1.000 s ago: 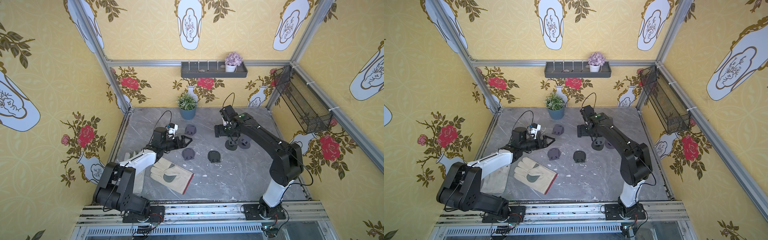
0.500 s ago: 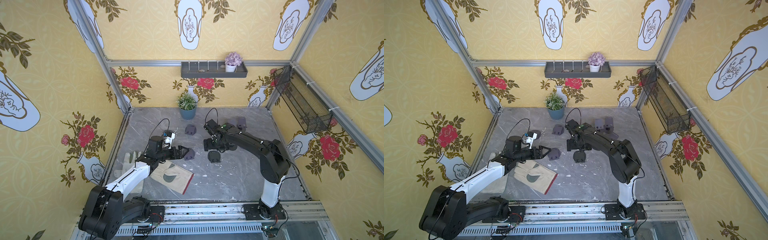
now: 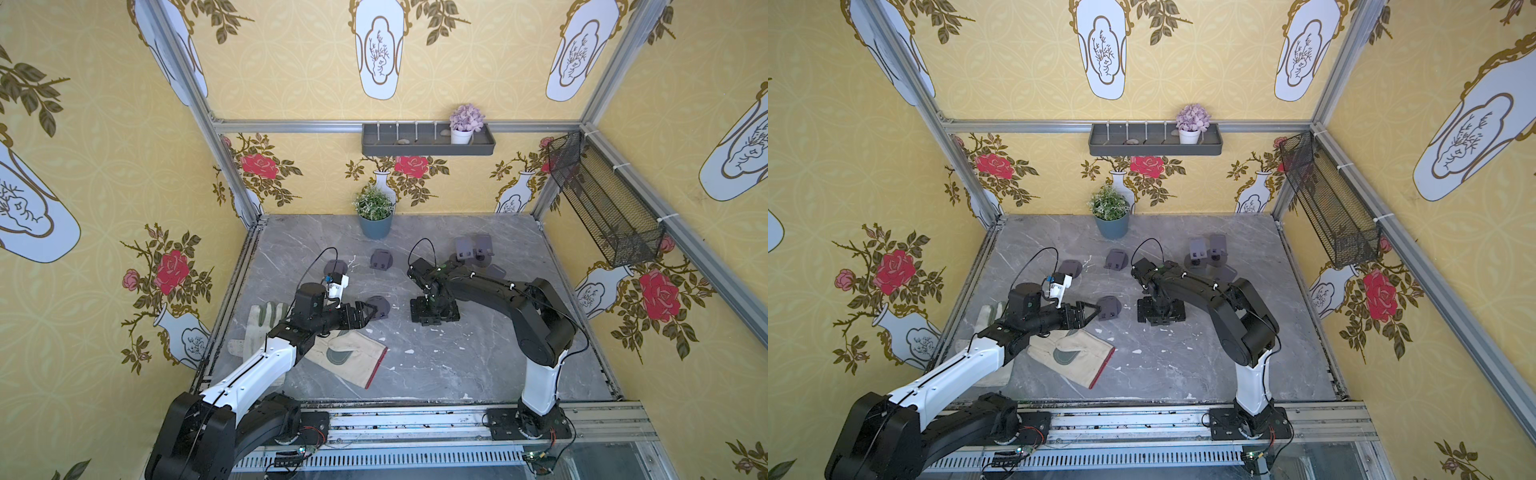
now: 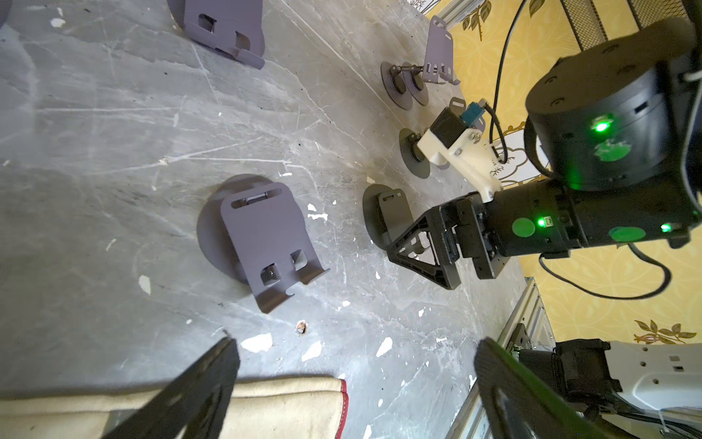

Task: Open the phone stand
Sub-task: Pick up the phone stand at the center of the board.

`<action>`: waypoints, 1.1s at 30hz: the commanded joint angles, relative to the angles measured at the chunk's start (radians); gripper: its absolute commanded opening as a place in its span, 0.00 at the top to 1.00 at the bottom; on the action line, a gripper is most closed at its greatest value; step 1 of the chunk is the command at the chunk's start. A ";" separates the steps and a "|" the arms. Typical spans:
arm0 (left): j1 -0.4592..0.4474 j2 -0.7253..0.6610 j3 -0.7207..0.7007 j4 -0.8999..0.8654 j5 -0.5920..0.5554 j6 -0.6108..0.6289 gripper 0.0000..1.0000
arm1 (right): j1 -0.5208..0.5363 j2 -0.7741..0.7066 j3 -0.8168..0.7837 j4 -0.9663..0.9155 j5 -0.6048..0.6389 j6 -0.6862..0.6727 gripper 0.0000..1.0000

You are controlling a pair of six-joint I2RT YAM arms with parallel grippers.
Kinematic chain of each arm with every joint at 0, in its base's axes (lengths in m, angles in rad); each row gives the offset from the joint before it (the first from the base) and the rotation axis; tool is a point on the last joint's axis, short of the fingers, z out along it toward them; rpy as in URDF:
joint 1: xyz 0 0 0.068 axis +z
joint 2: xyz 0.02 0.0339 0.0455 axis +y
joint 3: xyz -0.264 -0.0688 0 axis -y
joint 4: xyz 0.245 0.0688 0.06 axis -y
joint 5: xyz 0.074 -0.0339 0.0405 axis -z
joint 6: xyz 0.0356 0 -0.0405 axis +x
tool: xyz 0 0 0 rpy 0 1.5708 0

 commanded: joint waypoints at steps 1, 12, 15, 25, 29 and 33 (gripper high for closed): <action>-0.001 -0.011 -0.009 0.017 -0.010 -0.006 0.01 | 0.004 0.003 -0.012 0.008 -0.022 0.016 0.07; 0.000 -0.014 -0.006 0.017 -0.005 -0.010 0.01 | 0.004 0.040 -0.027 0.028 -0.036 0.003 0.27; 0.000 -0.012 -0.003 0.015 -0.005 -0.009 0.01 | 0.004 0.038 -0.036 0.034 -0.039 0.002 0.39; -0.007 0.040 0.058 -0.009 -0.020 0.003 0.01 | 0.003 -0.002 -0.003 0.007 -0.009 -0.008 0.51; -0.007 0.085 0.084 -0.004 -0.023 0.005 0.01 | 0.001 -0.029 0.021 0.004 -0.003 -0.022 0.51; -0.009 0.130 0.115 0.001 -0.020 0.005 0.01 | 0.001 -0.062 0.039 0.018 -0.002 -0.038 0.49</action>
